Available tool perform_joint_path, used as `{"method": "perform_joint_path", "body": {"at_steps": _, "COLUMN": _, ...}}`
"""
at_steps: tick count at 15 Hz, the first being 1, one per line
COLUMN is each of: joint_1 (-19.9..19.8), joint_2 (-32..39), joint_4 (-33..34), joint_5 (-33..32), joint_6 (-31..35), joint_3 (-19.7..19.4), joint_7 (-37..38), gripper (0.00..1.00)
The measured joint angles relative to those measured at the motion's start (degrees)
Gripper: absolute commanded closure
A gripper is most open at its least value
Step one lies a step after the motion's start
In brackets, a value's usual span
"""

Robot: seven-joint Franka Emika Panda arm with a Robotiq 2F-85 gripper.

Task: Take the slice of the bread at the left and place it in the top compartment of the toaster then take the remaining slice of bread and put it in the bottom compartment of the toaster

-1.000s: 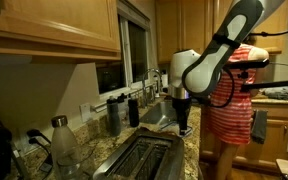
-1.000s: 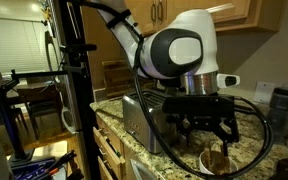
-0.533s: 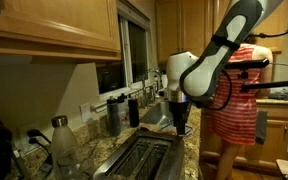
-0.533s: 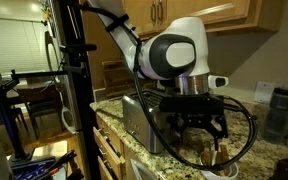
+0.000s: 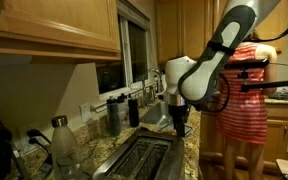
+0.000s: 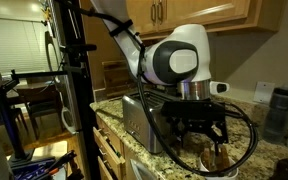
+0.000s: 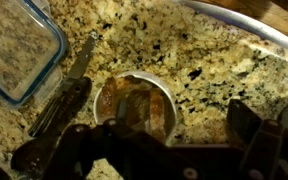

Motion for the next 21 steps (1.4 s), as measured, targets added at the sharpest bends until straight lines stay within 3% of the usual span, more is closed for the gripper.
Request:
{"method": "perform_joint_path", "body": {"at_steps": 4, "joint_1": 0.0, "joint_2": 1.0, "joint_4": 0.8, "joint_5": 0.0, "joint_6": 0.0, "joint_3": 0.0, "joint_7": 0.0, "gripper": 0.00}}
{"method": "perform_joint_path", "body": {"at_steps": 5, "joint_1": 0.0, "joint_2": 1.1, "joint_4": 1.0, "joint_5": 0.0, "joint_6": 0.0, "joint_3": 0.0, "joint_7": 0.0, "gripper": 0.14}}
{"method": "perform_joint_path", "body": {"at_steps": 8, "joint_1": -0.1, "joint_2": 2.0, "joint_4": 1.6, "joint_5": 0.0, "joint_6": 0.0, "joint_3": 0.0, "joint_7": 0.0, "gripper": 0.41}}
{"method": "perform_joint_path", "body": {"at_steps": 15, "joint_1": -0.3, "joint_2": 3.8, "joint_4": 3.1, "joint_5": 0.0, "joint_6": 0.0, "joint_3": 0.0, "joint_7": 0.0, "gripper": 0.87}}
{"method": "perform_joint_path", "body": {"at_steps": 17, "joint_1": -0.3, "joint_2": 3.9, "joint_4": 3.3, "joint_5": 0.0, "joint_6": 0.0, "joint_3": 0.0, "joint_7": 0.0, "gripper": 0.93}}
{"method": "perform_joint_path", "body": {"at_steps": 21, "joint_1": -0.4, "joint_2": 4.0, "joint_4": 3.5, "joint_5": 0.0, "joint_6": 0.0, "joint_3": 0.0, "joint_7": 0.0, "gripper": 0.90}}
